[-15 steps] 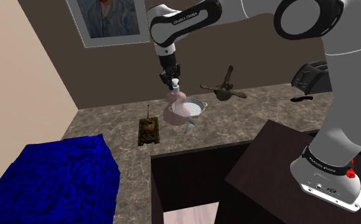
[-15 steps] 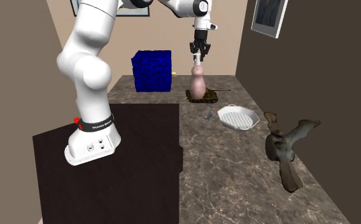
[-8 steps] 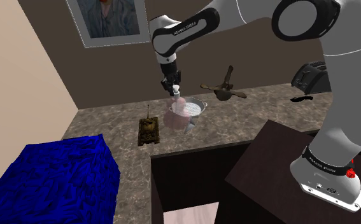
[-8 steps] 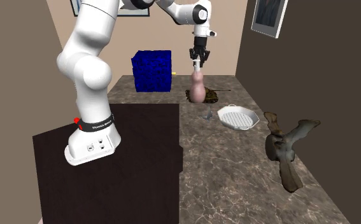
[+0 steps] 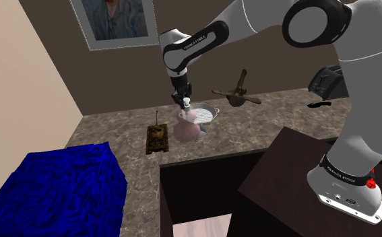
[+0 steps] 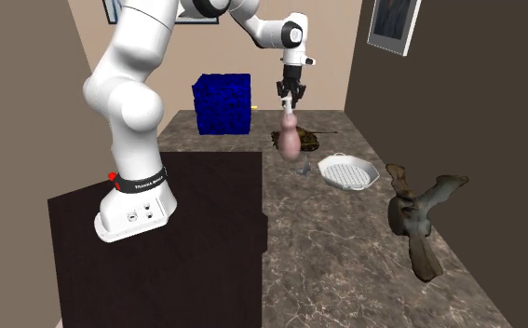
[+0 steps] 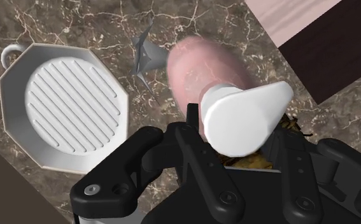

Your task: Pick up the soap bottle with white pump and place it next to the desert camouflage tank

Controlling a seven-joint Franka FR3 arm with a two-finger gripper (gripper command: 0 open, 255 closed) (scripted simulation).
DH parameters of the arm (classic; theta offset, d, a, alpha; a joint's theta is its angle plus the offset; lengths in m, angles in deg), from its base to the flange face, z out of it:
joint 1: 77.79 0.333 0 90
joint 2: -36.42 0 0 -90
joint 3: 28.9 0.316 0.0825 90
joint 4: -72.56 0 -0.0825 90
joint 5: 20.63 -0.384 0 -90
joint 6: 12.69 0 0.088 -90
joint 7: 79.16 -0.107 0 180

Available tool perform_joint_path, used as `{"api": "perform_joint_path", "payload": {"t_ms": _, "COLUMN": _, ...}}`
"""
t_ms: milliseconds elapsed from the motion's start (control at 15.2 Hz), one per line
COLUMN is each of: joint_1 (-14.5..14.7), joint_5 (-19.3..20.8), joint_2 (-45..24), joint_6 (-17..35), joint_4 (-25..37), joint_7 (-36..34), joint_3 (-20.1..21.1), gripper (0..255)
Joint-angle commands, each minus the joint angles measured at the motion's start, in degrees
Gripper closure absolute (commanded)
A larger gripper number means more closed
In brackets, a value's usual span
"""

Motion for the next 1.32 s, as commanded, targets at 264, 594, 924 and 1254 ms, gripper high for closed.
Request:
{"api": "perform_joint_path", "payload": {"t_ms": 264, "joint_1": -0.03, "joint_5": 0.01, "joint_2": -1.82, "joint_6": 3.16, "joint_4": -1.23, "joint_7": -0.08, "joint_3": 0.0, "gripper": 255}}
{"api": "perform_joint_path", "payload": {"t_ms": 594, "joint_1": -0.03, "joint_5": 0.01, "joint_2": -1.83, "joint_6": 3.16, "joint_4": -1.22, "joint_7": -0.08, "joint_3": 0.0, "gripper": 255}}
{"api": "perform_joint_path", "payload": {"t_ms": 924, "joint_1": -0.03, "joint_5": 0.01, "joint_2": -1.84, "joint_6": 3.19, "joint_4": -1.24, "joint_7": -0.07, "joint_3": 0.0, "gripper": 0}}
{"api": "perform_joint_path", "payload": {"t_ms": 1254, "joint_1": 0.04, "joint_5": -0.01, "joint_2": -0.85, "joint_6": -0.22, "joint_4": 1.18, "joint_7": -0.06, "joint_3": 0.02, "gripper": 0}}
